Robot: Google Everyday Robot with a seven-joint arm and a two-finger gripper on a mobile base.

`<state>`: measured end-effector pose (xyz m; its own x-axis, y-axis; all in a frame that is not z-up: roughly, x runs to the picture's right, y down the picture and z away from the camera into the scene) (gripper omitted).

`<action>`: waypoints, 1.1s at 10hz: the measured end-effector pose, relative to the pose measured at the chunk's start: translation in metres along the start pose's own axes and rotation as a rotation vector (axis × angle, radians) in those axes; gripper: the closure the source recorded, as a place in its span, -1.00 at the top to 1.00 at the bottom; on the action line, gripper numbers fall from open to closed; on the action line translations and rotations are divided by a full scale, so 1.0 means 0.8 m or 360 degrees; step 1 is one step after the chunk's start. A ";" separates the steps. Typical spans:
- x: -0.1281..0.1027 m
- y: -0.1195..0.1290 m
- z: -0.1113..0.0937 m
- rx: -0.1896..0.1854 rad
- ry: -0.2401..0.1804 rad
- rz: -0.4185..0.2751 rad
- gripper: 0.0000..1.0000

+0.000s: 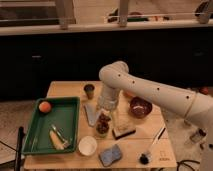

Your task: Place grapes in plastic cup

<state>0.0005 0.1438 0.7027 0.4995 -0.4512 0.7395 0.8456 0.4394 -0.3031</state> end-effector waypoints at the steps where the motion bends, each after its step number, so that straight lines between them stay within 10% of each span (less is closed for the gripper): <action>1: 0.001 0.000 -0.001 0.0003 -0.0003 -0.0001 0.60; 11: 0.003 0.002 -0.007 0.0021 -0.0017 -0.0022 0.60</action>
<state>0.0041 0.1396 0.7005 0.4856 -0.4488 0.7502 0.8499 0.4433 -0.2850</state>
